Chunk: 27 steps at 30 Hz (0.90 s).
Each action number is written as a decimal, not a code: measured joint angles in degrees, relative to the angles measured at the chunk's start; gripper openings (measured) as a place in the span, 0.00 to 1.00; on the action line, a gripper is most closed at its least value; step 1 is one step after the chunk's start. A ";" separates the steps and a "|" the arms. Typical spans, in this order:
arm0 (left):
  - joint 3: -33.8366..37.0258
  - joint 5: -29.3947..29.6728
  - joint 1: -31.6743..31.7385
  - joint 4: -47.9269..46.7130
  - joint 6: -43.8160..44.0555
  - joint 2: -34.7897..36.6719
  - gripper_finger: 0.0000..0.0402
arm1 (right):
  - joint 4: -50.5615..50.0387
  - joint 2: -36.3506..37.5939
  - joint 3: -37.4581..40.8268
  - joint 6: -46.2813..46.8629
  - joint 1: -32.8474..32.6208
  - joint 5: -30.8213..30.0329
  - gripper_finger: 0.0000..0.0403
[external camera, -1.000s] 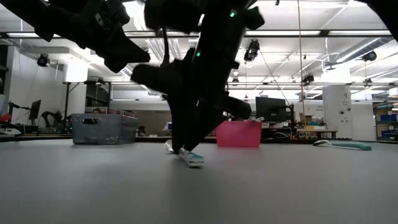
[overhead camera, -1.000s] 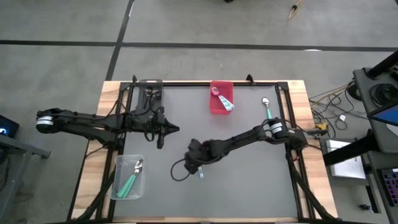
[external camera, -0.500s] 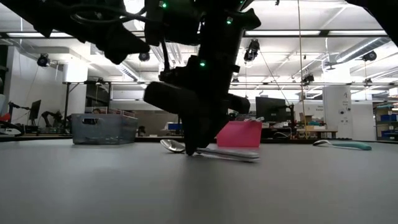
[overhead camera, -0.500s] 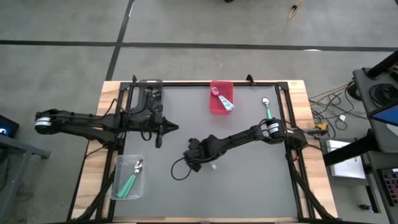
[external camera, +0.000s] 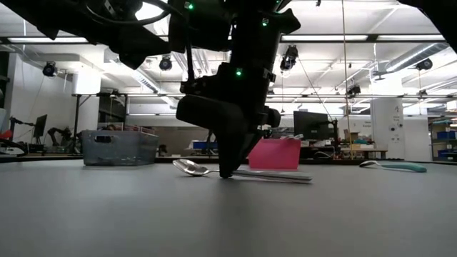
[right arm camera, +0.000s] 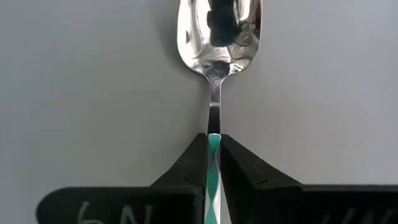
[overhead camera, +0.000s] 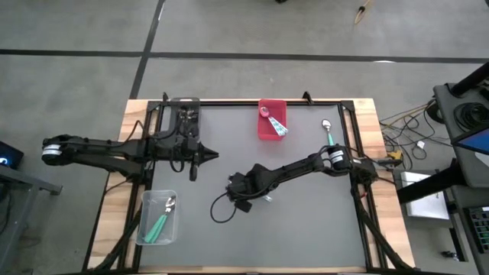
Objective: Sort silverware by color (type)
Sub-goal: Put the white green spoon into the red bin
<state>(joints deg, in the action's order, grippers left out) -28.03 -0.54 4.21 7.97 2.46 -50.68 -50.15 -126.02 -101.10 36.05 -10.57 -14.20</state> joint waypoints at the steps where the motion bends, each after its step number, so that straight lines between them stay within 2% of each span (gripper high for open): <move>1: 0.00 0.00 0.00 0.02 0.04 0.00 0.03 | 0.00 0.08 0.00 -0.15 0.00 0.02 0.04; 12: 0.28 0.00 0.00 -1.64 1.46 -0.02 0.03 | -2.32 2.52 0.31 -1.12 -0.42 1.15 0.04; 27: 0.52 0.00 0.00 -1.16 0.77 -0.02 0.03 | -11.92 10.18 0.22 -2.77 -0.25 0.78 0.03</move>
<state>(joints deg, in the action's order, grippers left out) -27.51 -0.54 4.21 6.81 3.23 -50.70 -62.07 -115.84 -100.88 33.28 -10.82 -13.41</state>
